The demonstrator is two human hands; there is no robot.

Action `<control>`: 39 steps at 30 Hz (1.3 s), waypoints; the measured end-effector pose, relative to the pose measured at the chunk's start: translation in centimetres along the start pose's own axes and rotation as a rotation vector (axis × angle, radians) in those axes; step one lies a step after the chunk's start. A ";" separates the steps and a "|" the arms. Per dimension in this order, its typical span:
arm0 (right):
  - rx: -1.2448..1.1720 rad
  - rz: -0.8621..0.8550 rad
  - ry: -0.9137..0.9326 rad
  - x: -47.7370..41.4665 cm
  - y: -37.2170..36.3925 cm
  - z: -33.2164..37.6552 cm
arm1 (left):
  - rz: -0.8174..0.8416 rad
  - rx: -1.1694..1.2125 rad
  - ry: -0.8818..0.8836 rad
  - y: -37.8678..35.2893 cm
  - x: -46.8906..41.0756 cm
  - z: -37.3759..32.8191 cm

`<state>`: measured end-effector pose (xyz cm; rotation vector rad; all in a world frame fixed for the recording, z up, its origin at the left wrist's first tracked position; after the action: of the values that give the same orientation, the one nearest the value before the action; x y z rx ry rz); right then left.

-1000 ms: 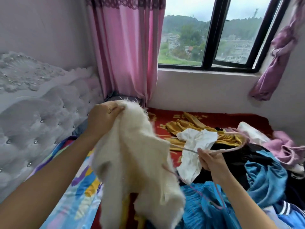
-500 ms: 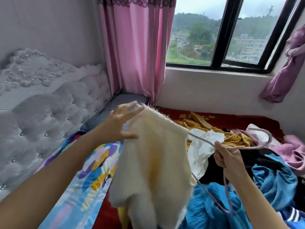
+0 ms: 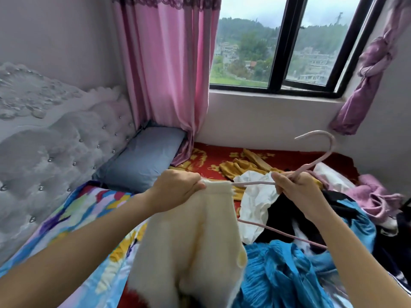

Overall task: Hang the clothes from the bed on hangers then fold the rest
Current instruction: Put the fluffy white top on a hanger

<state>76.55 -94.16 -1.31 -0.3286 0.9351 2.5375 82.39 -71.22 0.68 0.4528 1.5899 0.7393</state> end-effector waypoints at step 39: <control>0.331 -0.291 0.093 6.4 -9.3 -0.6 | -0.247 0.106 0.568 5.9 0.9 5.7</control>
<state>75.19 -86.25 -9.28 -0.4465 1.2232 2.0789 87.04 -65.22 3.87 0.1146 2.1773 0.6239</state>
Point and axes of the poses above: each hand's wrist, its own x-axis away from the middle knuckle, its own y-axis out of the back of the hand, z = x × y, the point moved 8 cm from there along -x, towards the middle knuckle, and after that the axes turned 15 degrees about x, right-handed, at the moved point
